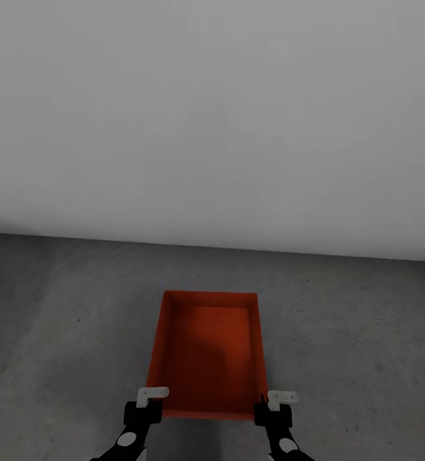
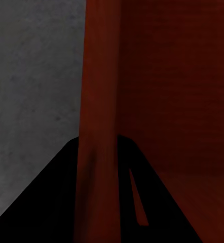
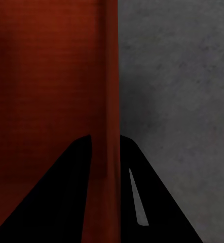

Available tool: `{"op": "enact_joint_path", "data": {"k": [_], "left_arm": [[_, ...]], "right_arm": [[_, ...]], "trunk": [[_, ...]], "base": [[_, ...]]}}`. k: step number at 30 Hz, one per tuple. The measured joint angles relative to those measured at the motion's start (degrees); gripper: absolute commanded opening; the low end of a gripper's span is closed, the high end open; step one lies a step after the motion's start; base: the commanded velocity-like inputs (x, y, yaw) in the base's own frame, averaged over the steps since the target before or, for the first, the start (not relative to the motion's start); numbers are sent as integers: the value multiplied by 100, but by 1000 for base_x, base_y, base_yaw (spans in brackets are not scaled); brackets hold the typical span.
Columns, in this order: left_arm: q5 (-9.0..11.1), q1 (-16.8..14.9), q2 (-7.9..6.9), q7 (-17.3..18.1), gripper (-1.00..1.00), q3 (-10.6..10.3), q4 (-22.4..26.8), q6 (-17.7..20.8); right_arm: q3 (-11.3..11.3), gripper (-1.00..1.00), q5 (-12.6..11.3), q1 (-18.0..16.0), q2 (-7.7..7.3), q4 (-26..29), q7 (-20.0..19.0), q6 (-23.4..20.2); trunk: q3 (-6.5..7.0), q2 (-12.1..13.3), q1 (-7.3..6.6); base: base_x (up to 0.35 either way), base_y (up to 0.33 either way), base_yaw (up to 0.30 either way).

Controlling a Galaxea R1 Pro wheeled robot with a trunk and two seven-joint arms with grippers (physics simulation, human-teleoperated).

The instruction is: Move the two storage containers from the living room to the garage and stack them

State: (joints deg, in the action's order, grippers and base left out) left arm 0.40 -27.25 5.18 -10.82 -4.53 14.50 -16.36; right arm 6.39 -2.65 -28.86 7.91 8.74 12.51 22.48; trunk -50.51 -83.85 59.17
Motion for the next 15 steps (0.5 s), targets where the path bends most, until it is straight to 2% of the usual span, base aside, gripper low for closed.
{"op": "enact_joint_path", "data": {"k": [15], "left_arm": [[0,0,0,0,-100,2,0,-2]], "right_arm": [[3,-100,-1,-3,0,-2,0,1]], "trunk": [[-18,-40,22]], "base": [[0,0,0]]}}
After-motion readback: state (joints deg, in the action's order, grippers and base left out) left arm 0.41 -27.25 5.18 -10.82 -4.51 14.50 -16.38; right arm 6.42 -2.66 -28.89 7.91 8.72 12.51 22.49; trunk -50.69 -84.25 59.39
